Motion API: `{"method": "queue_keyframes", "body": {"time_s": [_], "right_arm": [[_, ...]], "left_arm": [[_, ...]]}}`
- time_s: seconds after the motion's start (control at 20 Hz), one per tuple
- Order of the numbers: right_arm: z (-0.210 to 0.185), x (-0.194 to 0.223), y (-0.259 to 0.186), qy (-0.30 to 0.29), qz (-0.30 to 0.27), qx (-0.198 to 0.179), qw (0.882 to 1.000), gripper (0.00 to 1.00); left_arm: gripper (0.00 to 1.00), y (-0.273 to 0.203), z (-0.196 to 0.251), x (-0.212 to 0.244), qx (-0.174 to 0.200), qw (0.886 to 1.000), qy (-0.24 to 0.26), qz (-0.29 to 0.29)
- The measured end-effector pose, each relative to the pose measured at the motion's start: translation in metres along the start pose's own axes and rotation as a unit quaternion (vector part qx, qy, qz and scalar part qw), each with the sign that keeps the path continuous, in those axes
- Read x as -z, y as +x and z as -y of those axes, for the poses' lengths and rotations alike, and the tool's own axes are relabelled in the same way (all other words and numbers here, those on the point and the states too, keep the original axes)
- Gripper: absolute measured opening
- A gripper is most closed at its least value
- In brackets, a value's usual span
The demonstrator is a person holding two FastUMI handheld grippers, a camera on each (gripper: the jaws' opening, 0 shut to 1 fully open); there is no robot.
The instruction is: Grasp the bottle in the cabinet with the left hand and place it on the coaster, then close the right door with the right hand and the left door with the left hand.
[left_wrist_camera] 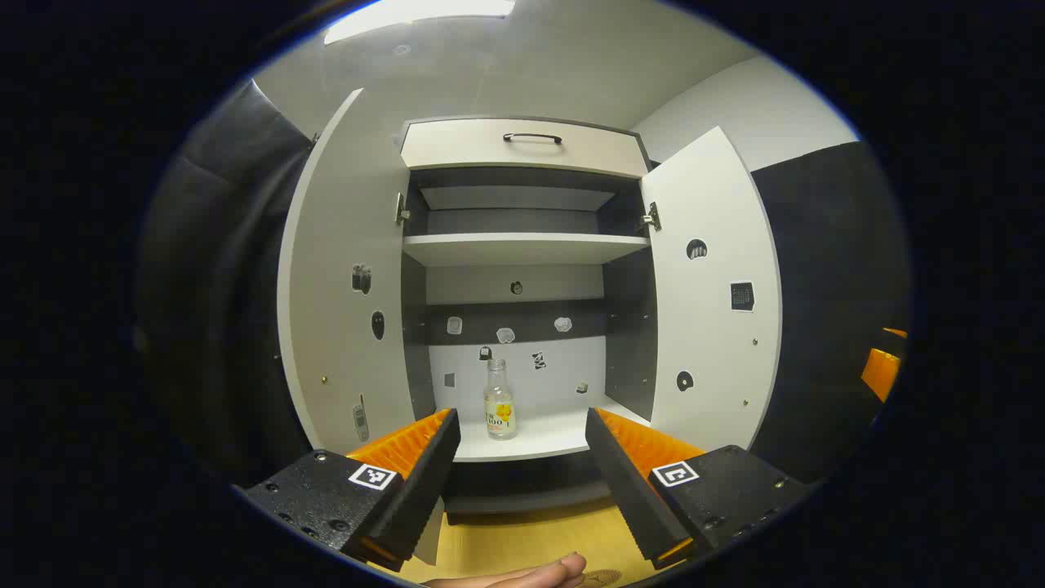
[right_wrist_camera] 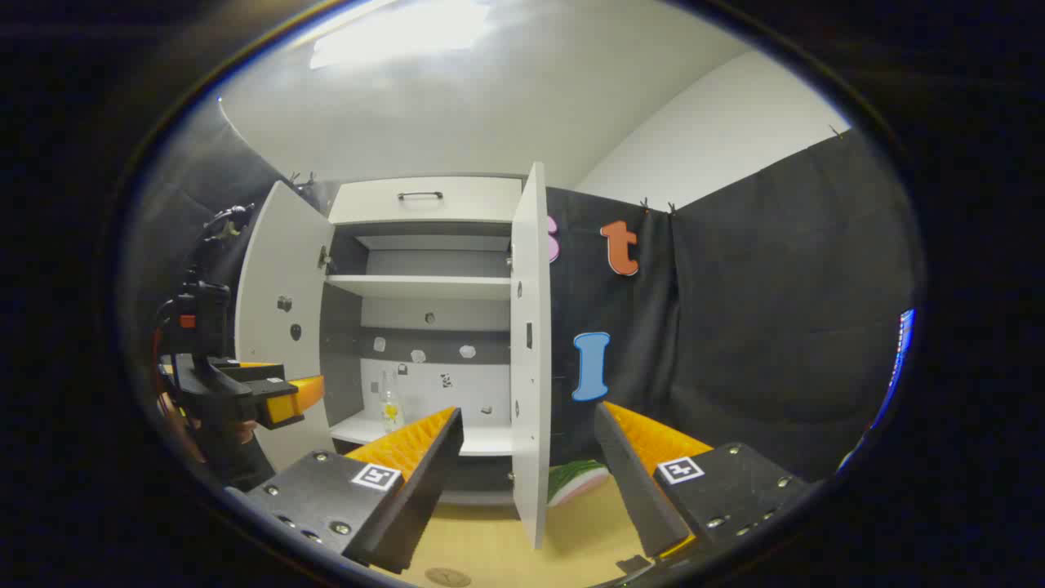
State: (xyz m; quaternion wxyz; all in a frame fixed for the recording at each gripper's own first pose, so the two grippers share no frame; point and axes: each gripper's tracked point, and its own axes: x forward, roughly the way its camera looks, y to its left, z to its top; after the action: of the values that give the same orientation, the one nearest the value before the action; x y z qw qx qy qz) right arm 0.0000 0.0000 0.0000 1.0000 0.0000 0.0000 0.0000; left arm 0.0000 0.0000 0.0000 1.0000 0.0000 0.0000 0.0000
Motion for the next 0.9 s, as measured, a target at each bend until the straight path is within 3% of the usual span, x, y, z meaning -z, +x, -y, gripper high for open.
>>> {"method": "queue_keyframes", "body": {"time_s": [0.05,0.4,0.45,0.8,0.9], "right_arm": [[-0.001,0.002,0.003,-0.003,-0.002,-0.001,1.0,0.99],[-0.006,0.004,0.024,-0.001,-0.006,-0.008,1.0,0.99],[-0.008,0.005,0.026,0.0,-0.007,-0.01,1.0,0.94],[-0.019,0.004,0.046,0.007,-0.002,-0.02,1.0,0.98],[-0.023,0.009,0.052,0.002,-0.005,-0.021,1.0,0.94]], "left_arm": [[0.98,0.003,0.002,0.002,0.002,1.0,-0.002,-0.003],[0.98,0.018,-0.002,0.005,-0.001,1.0,0.006,-0.006],[0.98,0.021,-0.003,0.006,-0.002,1.0,0.006,-0.007],[0.98,0.044,-0.01,0.017,-0.004,1.0,0.003,-0.009],[0.98,0.055,-0.013,0.025,-0.004,1.0,-0.004,-0.013]]}}
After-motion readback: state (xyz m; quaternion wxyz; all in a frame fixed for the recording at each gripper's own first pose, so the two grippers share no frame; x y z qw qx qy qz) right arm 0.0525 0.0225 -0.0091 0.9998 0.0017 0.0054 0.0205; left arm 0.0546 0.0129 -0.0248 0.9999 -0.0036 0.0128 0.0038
